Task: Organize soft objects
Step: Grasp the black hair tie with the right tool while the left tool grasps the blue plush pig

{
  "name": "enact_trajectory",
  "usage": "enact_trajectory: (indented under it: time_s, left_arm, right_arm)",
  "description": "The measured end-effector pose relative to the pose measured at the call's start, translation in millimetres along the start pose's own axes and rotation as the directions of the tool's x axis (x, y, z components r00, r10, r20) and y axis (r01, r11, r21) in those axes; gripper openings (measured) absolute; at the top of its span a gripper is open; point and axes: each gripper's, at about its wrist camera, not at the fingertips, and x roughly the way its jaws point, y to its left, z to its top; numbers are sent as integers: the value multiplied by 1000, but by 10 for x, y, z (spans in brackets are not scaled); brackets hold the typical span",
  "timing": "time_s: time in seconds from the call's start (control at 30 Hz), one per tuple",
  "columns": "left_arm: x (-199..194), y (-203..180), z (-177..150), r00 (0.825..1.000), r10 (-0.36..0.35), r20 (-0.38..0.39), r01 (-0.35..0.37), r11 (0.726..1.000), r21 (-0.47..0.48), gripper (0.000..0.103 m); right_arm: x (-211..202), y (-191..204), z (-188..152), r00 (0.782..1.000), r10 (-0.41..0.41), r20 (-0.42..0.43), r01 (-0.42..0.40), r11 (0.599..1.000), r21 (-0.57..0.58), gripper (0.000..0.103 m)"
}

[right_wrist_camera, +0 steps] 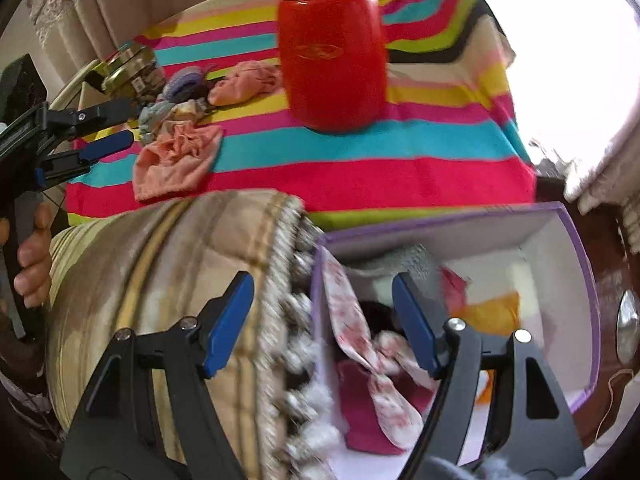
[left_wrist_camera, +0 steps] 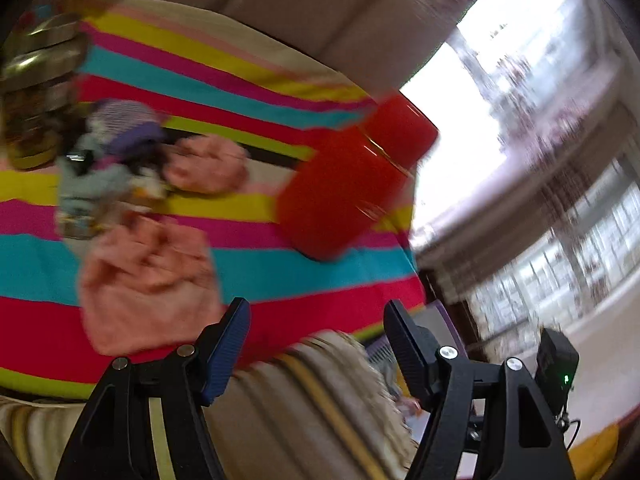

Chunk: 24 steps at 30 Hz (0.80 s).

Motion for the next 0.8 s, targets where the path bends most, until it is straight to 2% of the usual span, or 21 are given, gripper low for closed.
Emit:
enact_trajectory:
  time_s: [0.1, 0.3, 0.6, 0.8]
  left_arm:
    - [-131, 368, 101, 998, 43, 42, -39, 995, -88, 70]
    - [-394, 1047, 227, 987, 113, 117, -80, 963, -258, 67]
    - [-535, 1604, 265, 973, 112, 200, -21, 911, -411, 50]
    - [-566, 1888, 247, 961, 94, 262, 46, 874, -484, 48]
  right_arm:
    - [100, 177, 166, 1000, 17, 3, -17, 999, -38, 75]
    - [282, 541, 520, 999, 51, 17, -49, 992, -117, 75]
    - [494, 1157, 1115, 993, 113, 44, -101, 969, -225, 75]
    - [709, 1635, 1486, 989, 136, 58, -113, 950, -289, 75]
